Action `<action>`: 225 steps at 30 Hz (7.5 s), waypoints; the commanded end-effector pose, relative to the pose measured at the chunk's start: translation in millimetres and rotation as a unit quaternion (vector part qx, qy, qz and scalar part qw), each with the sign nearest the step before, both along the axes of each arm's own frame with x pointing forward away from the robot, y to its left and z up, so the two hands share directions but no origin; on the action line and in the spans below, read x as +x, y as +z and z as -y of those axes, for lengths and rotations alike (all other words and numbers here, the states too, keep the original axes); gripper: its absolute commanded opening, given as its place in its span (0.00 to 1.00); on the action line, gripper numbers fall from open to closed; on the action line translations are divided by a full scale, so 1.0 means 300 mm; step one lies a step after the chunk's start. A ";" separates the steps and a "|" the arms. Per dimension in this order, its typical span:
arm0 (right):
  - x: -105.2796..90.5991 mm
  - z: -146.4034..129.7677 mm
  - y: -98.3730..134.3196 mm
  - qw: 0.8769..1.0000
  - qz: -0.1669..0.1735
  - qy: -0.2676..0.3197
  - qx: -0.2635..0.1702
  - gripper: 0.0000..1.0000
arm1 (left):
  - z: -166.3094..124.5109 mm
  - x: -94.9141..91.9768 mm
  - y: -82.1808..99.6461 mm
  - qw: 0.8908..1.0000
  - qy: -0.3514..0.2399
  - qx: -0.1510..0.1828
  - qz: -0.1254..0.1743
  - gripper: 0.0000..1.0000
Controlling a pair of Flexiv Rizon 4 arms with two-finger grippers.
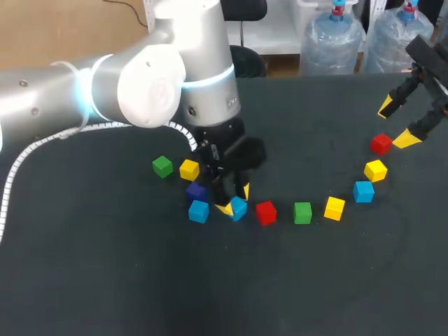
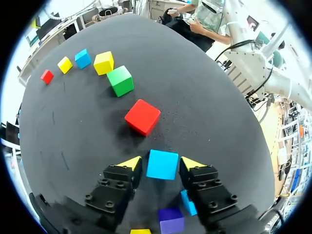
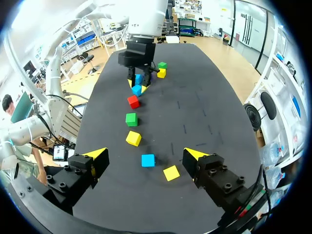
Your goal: Place the blue cubes, place green cubes on the blue cubes, place the yellow cubes on the green cubes, then place the red cubes on the yellow cubes, and place purple cube on the red cubes.
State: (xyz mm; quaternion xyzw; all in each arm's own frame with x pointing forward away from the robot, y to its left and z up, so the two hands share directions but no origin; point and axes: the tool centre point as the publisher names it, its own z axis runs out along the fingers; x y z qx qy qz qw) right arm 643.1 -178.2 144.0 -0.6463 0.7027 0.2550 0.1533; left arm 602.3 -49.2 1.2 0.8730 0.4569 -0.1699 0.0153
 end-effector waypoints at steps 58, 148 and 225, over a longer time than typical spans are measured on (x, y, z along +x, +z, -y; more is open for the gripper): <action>0.003 0.000 -0.001 1.000 0.000 0.001 0.001 1.00 | 0.029 0.254 0.019 0.961 0.273 -0.001 0.036 0.00; 0.003 0.000 -0.001 1.000 0.000 0.001 0.001 1.00 | -0.053 0.312 0.061 0.955 0.292 0.010 0.043 1.00; 0.003 0.000 -0.001 1.000 0.000 0.001 0.001 1.00 | -0.261 -0.059 -0.010 0.965 0.260 0.039 0.011 1.00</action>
